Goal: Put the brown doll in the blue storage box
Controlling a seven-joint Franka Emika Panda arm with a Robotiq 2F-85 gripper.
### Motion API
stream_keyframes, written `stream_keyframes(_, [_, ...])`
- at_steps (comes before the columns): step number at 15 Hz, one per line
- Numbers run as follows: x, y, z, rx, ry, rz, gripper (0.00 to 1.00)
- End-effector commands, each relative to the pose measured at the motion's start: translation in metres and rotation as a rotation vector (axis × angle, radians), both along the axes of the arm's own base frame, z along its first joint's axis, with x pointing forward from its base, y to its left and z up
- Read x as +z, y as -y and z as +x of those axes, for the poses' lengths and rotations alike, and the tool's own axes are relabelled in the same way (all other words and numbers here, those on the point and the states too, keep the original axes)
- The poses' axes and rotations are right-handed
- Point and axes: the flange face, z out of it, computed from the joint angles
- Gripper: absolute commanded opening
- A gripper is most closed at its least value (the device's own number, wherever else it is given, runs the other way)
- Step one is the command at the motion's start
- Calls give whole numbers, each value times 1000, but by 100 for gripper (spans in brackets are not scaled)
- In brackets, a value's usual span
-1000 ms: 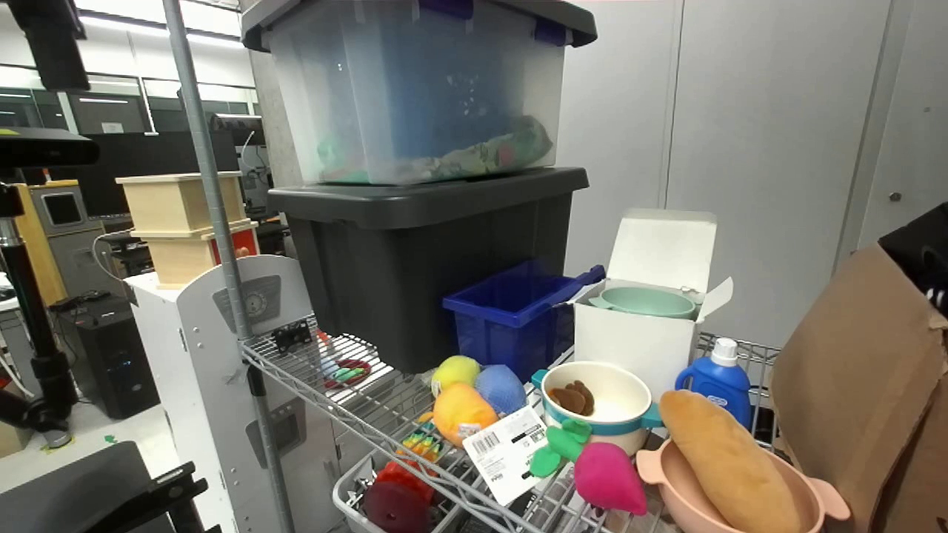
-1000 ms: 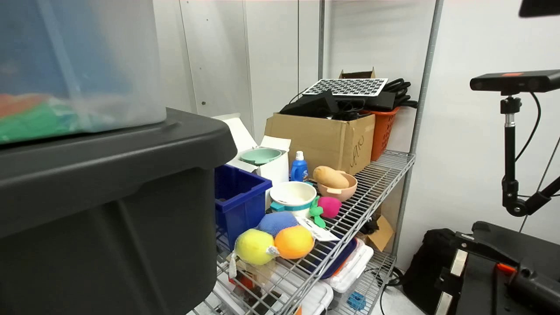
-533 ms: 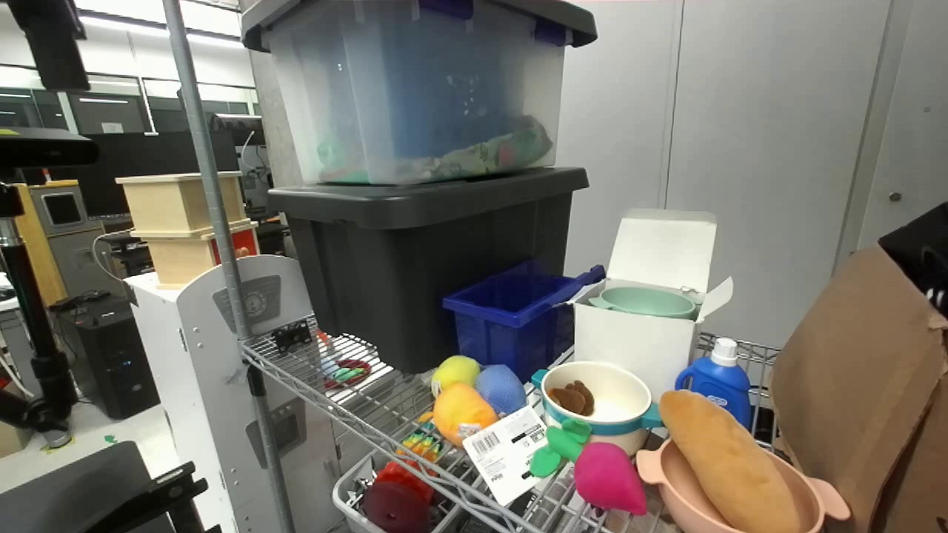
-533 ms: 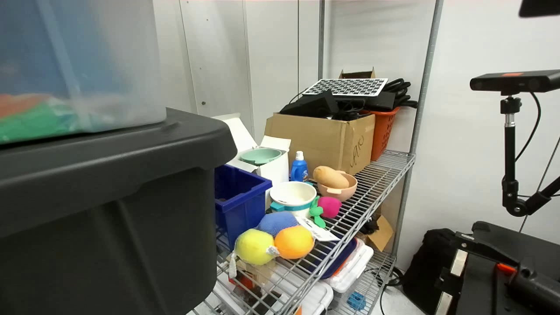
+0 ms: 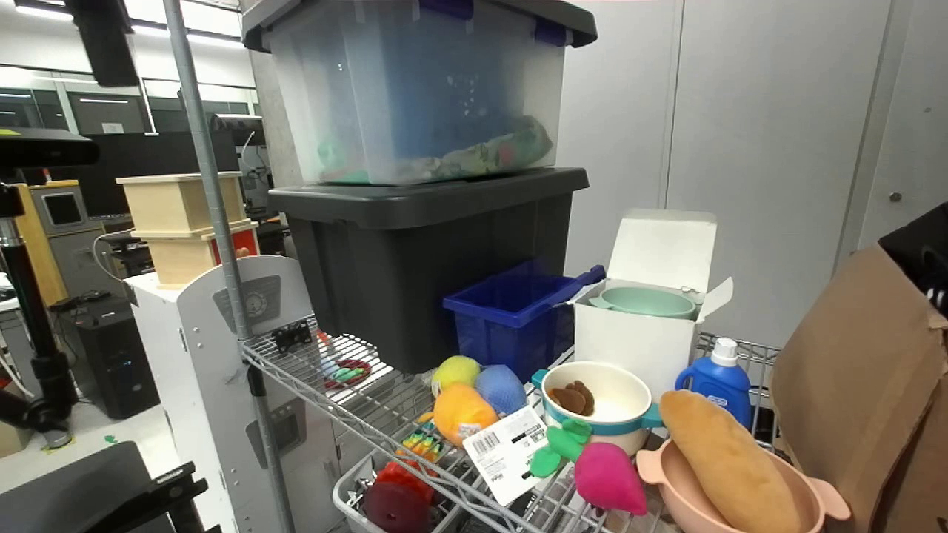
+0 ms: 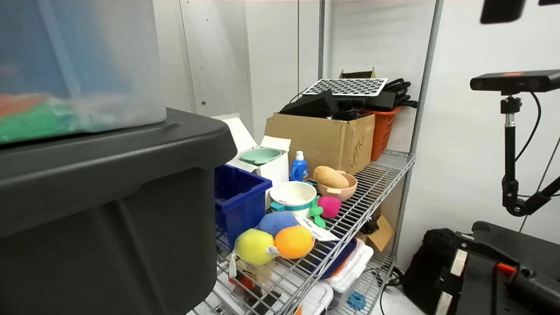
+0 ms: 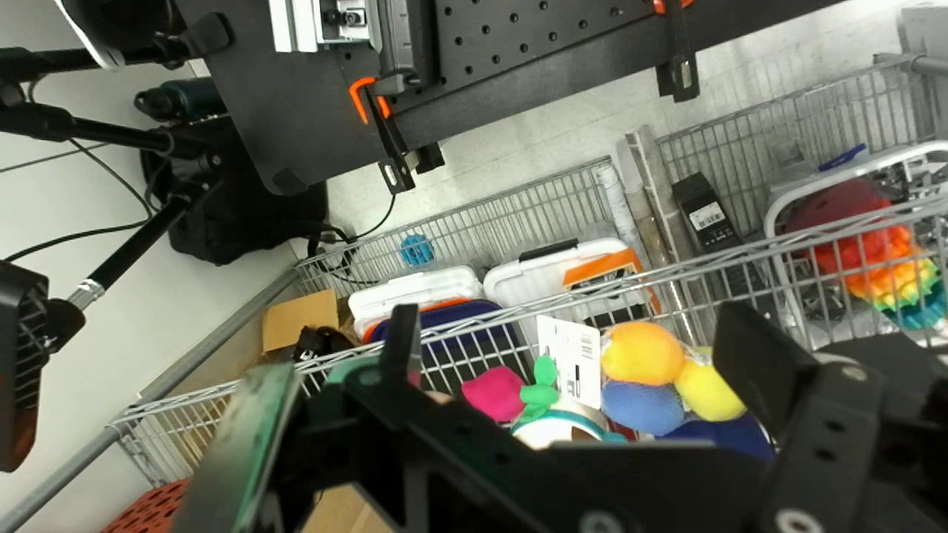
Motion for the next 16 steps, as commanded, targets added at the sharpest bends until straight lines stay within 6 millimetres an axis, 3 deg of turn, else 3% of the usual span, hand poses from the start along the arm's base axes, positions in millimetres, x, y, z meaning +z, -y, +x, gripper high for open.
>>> stream_keyframes(1, [2,35,42,-27,11,33,100])
stream_keyframes(5, [-17,58,83,24,-6,71,100])
stream_keyframes(11, [-72,76,133,232,5,45,100])
stream_keyframes(16, [-121,97,166,262,20,29,100])
